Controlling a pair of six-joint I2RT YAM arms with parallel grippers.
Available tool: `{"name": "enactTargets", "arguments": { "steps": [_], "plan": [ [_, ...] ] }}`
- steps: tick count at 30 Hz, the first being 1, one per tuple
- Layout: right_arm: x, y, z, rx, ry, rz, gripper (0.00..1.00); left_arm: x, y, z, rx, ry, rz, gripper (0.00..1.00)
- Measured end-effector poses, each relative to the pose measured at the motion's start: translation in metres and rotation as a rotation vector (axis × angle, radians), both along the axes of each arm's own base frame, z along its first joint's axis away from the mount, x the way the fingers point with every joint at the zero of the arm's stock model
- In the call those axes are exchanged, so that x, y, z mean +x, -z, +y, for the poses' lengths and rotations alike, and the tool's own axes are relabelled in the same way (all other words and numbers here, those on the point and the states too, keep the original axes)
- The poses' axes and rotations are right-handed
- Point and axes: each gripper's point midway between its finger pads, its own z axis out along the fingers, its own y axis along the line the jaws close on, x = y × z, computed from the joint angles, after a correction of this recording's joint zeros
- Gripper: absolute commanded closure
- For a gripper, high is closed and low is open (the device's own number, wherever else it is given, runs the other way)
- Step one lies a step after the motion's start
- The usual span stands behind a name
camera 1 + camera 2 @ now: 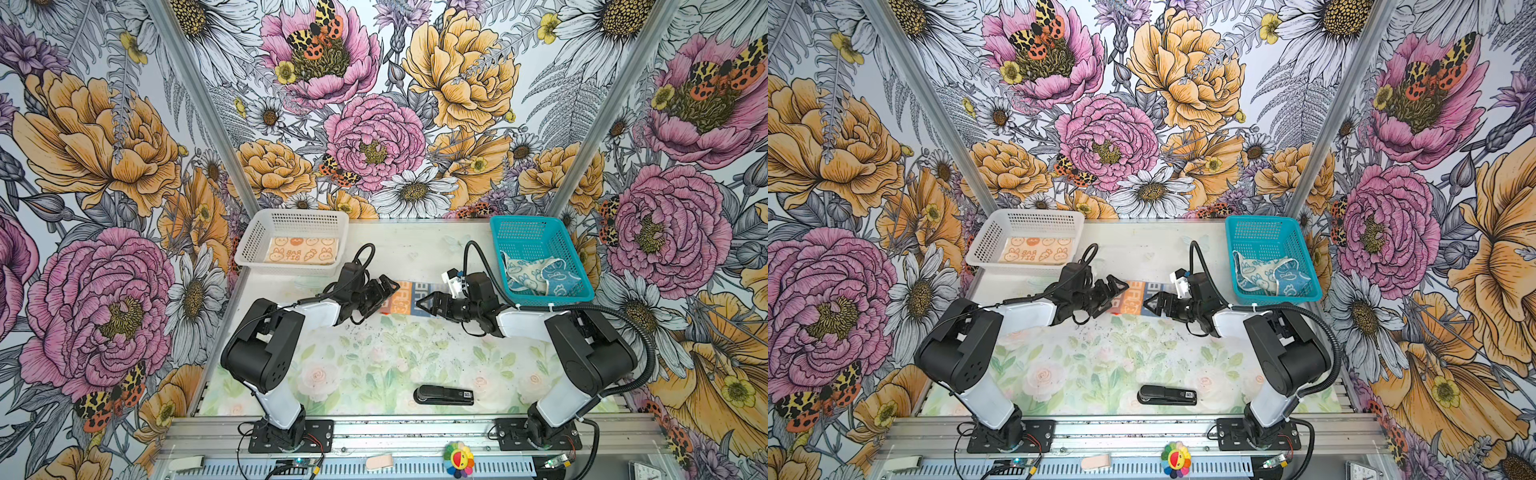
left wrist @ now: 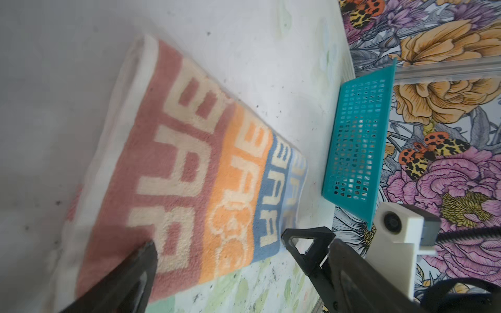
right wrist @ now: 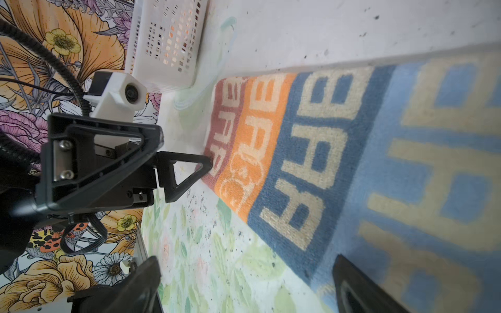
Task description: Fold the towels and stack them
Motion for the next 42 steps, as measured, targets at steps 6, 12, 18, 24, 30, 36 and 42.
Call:
{"name": "enactTargets", "arguments": {
  "steps": [6,12,18,24,30,36,42],
  "plan": [
    [-0.006,0.011,-0.003,-0.003,0.001,0.001,0.01,0.002,0.002,0.001,-0.016,-0.007,-0.021,0.01],
    [-0.008,0.013,-0.007,0.005,-0.003,-0.035,0.01,0.003,0.003,0.006,-0.035,-0.010,-0.036,0.01],
    [-0.011,0.012,-0.024,0.016,0.012,-0.039,0.01,0.003,0.003,0.007,-0.031,-0.003,-0.042,0.01],
    [-0.012,0.002,-0.049,-0.012,0.063,-0.026,0.01,0.006,0.000,0.007,0.021,0.029,-0.039,0.01],
    [0.001,-0.025,-0.060,-0.097,0.092,-0.061,0.01,0.044,-0.050,0.013,0.200,0.079,-0.143,0.01],
    [0.020,-0.031,-0.063,-0.146,0.121,-0.067,0.01,0.058,-0.071,0.025,0.322,0.140,-0.180,0.01],
    [0.015,0.000,-0.069,-0.204,0.135,0.029,0.01,0.042,-0.027,0.031,0.395,0.213,-0.049,0.01]
  ]
}}
